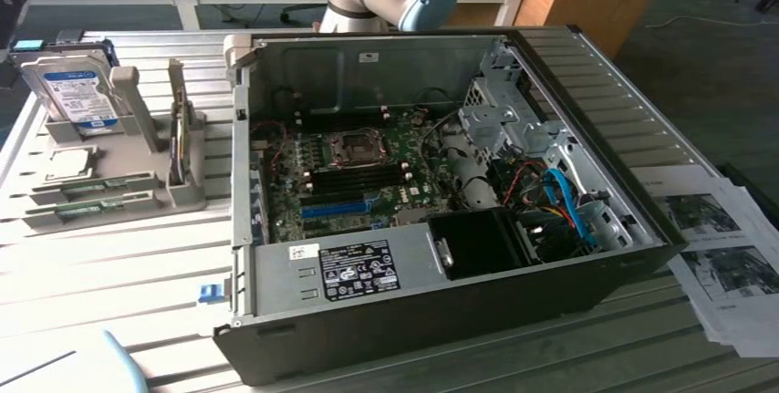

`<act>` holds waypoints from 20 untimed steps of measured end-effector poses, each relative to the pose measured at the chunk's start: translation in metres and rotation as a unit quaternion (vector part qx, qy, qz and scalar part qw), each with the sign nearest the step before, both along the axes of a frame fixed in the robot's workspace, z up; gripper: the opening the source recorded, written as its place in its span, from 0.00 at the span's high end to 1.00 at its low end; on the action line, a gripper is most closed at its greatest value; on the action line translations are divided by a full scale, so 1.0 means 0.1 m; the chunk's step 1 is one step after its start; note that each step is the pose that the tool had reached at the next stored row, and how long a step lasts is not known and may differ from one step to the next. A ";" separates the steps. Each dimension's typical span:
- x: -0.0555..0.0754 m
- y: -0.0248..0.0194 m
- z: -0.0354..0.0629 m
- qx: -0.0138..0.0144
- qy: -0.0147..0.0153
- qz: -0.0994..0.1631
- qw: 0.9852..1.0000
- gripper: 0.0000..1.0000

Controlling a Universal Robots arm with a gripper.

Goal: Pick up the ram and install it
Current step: 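Reach for the ram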

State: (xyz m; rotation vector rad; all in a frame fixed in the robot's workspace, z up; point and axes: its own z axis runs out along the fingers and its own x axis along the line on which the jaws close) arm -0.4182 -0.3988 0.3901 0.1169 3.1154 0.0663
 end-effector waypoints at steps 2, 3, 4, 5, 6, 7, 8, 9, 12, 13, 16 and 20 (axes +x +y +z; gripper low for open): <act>-0.01 0.000 -0.001 0.000 0.000 0.000 1.000 0.91; -0.01 0.000 -0.001 0.000 0.000 0.000 1.000 0.91; -0.01 0.000 0.000 0.000 0.000 0.000 1.000 0.91; -0.01 0.000 -0.001 0.000 0.000 0.000 1.000 0.91; -0.01 0.000 -0.001 0.000 0.000 0.000 1.000 0.91; -0.01 0.000 -0.001 0.000 0.000 0.000 1.000 0.91; -0.01 0.000 -0.001 0.000 0.000 0.000 1.000 0.91; -0.01 0.000 -0.001 0.000 0.000 0.000 1.000 0.91; -0.01 0.003 -0.002 0.000 0.000 0.000 1.000 0.91; -0.01 0.009 -0.003 0.000 0.000 0.000 1.000 0.91; -0.01 0.036 -0.008 0.000 0.000 0.000 1.000 0.91; -0.01 0.085 -0.016 0.000 0.000 0.000 1.000 0.91</act>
